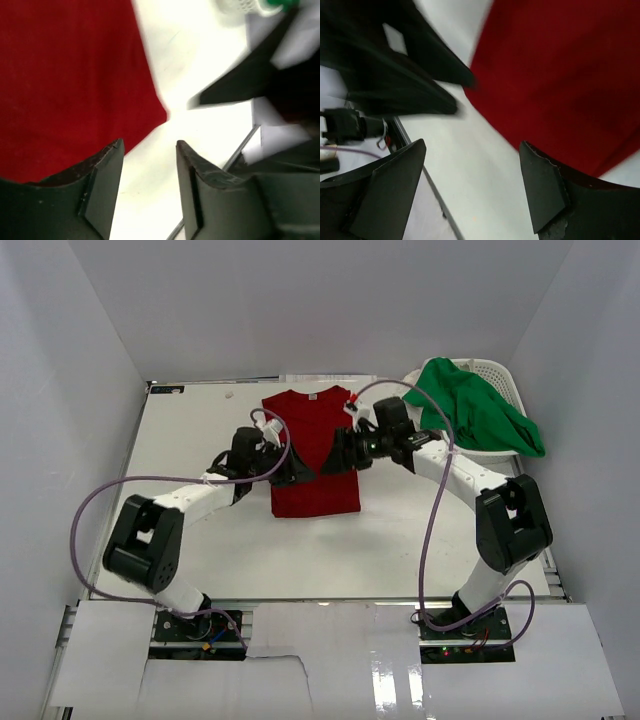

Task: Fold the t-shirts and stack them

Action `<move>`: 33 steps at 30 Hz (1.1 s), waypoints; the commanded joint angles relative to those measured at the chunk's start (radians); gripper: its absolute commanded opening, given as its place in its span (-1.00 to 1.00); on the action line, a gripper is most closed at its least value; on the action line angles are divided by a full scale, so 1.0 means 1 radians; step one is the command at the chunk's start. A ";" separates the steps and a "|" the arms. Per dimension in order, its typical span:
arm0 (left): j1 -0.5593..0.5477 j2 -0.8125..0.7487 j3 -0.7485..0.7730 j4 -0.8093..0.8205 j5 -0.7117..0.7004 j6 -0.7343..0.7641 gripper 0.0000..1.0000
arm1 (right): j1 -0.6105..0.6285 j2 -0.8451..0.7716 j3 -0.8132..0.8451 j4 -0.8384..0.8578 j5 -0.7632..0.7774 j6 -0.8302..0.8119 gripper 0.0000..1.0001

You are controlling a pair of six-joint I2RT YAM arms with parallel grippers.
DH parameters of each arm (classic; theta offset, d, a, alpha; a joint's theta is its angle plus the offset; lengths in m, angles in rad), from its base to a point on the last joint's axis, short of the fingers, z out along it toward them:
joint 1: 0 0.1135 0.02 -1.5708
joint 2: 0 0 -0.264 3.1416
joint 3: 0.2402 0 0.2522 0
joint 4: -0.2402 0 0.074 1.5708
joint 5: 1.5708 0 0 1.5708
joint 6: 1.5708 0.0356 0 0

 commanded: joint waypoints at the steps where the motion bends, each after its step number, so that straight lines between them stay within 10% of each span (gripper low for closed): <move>1: 0.021 -0.196 0.083 -0.216 -0.075 0.061 0.18 | -0.006 -0.053 -0.089 -0.062 0.028 0.009 0.64; 9: 0.144 -0.359 -0.007 -0.377 -0.095 0.076 0.58 | -0.027 -0.085 -0.236 -0.089 0.066 0.049 0.69; 33: 0.201 -0.301 -0.363 -0.118 -0.075 0.041 0.53 | -0.155 0.079 -0.350 0.006 0.033 0.051 0.58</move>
